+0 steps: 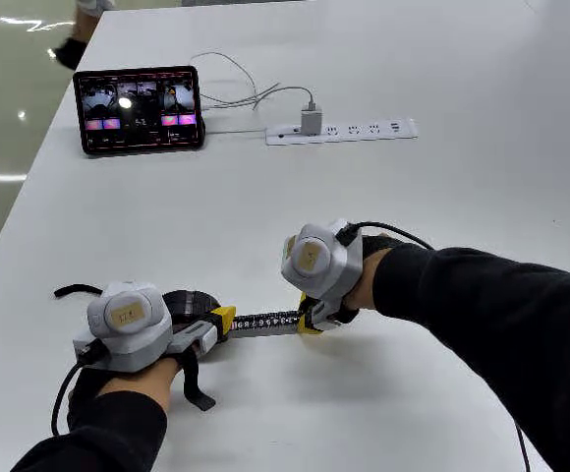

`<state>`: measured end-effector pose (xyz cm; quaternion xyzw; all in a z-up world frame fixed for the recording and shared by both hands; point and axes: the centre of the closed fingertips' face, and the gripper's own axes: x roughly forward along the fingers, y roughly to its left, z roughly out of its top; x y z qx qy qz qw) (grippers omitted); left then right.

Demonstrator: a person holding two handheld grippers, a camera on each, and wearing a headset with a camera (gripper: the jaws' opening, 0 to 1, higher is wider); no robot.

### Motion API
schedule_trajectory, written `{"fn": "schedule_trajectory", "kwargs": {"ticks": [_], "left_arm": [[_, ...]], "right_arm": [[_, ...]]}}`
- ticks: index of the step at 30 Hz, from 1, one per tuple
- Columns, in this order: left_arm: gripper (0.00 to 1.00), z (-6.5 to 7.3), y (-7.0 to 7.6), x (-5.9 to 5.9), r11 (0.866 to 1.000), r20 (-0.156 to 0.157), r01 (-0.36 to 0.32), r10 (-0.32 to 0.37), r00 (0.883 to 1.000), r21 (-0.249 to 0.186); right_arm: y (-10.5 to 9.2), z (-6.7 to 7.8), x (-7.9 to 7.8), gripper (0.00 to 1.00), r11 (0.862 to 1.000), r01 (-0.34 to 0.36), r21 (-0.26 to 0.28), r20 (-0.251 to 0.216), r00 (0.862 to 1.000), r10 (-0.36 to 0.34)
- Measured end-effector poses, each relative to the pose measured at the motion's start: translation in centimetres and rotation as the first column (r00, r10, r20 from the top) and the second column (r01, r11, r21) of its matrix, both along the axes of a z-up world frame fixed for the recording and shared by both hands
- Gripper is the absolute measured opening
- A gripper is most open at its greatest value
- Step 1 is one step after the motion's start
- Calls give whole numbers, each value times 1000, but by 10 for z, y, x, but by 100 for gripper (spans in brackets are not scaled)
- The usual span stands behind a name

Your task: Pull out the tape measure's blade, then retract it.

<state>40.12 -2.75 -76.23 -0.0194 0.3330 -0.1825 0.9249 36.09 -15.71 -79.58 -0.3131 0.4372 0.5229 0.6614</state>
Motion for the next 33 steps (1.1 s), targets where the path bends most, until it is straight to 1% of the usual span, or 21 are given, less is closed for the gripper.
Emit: {"fn": "schedule_trajectory", "kwargs": {"ticks": [4,10,13,15,17,28,33], "left_arm": [[61,0,0,0,1000,-1,0,0,1000,-3],[61,0,0,0,1000,-5,-2,2,1000,-6],[61,-1,0,0,1000,-7,-1,1,1000,-8],[61,-1,0,0,1000,-7,-1,1,1000,-8],[61,-1,0,0,1000,-9,-1,1,1000,-9],[61,-1,0,1,1000,-8,-2,2,1000,-11],[61,-1,0,0,1000,-11,-3,3,1000,-13]], "right_arm": [[2,0,-1,9,1000,-11,-3,9,1000,11],[4,0,-1,9,1000,-8,5,-3,1000,8],[6,0,-2,9,1000,-17,2,10,1000,17],[7,0,-1,9,1000,-13,7,5,1000,13],[8,0,-1,8,999,-32,5,8,999,32],[14,0,2,8,1000,-24,14,14,1000,24],[16,0,2,8,1000,-15,10,9,1000,15]]}}
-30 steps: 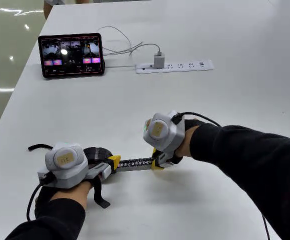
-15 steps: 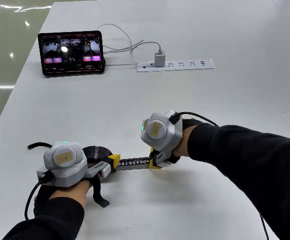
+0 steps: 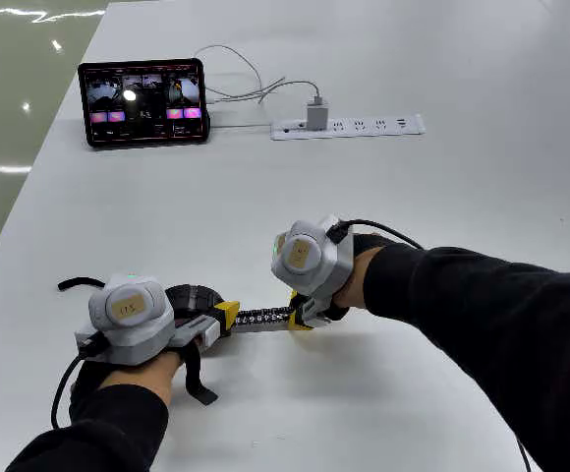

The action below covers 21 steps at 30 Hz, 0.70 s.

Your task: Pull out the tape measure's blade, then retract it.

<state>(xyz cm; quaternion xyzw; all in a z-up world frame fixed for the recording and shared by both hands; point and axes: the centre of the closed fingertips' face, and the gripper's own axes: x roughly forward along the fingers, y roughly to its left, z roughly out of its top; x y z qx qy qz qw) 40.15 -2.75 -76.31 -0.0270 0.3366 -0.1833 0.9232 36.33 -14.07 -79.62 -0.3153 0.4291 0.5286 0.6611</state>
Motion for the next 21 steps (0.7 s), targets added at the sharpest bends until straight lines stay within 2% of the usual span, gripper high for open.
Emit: {"fn": "schedule_trajectory", "kwargs": {"ticks": [13,21], "left_arm": [[61,-1,0,1,1000,-8,5,-5,1000,-12],[61,0,0,0,1000,-8,2,-2,1000,-23]], "right_arm": [[7,1,1,8,999,0,37,10,1000,0],[10,1,1,8,999,3,41,19,1000,-4]]}}
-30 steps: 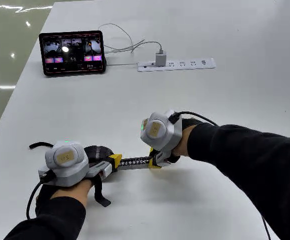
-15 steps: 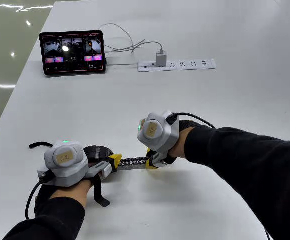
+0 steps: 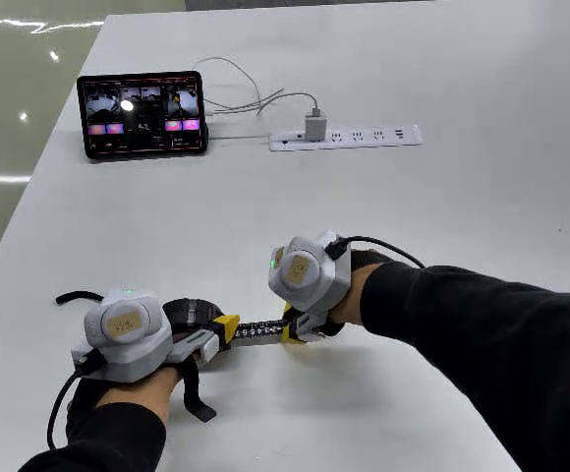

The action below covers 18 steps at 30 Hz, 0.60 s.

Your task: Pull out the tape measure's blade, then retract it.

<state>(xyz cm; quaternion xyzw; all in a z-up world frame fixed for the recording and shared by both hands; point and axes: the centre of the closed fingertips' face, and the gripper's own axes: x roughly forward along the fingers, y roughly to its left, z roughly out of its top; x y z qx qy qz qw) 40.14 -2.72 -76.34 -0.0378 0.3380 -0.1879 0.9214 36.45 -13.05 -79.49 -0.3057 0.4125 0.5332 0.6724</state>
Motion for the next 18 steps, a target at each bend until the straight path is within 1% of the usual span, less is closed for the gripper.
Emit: {"fn": "schedule_trajectory", "kwargs": {"ticks": [3,5,14,18], "left_arm": [[61,0,1,0,1000,2,-1,1,1000,-9],[61,0,1,0,1000,3,1,-1,1000,-11],[61,0,1,0,1000,1,6,-6,1000,-21],[61,0,1,0,1000,-2,5,-5,1000,-23]], "right_arm": [[1,0,0,8,1000,11,6,-6,1000,-11],[2,0,0,8,1000,-2,8,5,1000,2],[10,0,2,8,1000,-2,24,11,1000,1],[12,0,2,8,999,4,32,3,1000,-5]]}}
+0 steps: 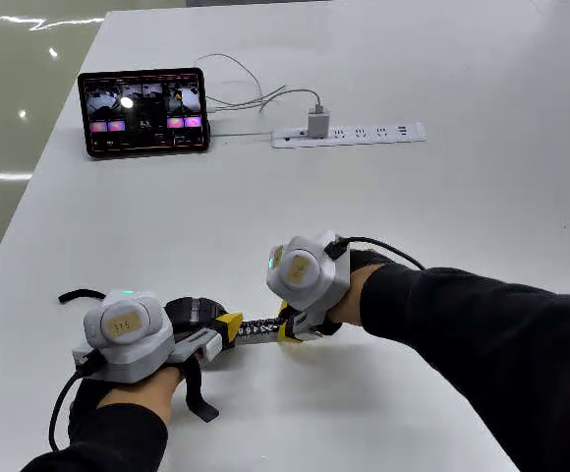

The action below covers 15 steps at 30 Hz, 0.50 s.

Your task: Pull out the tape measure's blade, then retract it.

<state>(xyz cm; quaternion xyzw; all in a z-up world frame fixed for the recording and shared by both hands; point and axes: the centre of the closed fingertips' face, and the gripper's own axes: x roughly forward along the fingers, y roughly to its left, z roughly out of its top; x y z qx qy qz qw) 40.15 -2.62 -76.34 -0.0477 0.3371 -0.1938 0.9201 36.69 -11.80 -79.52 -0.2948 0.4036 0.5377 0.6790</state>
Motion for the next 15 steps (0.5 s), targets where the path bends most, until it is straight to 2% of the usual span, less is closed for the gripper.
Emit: {"fn": "schedule_trajectory", "kwargs": {"ticks": [15], "left_arm": [[61,0,0,0,1000,-4,2,-2,1000,-5]], "right_arm": [[9,0,0,8,1000,10,20,-5,1000,-10]]}}
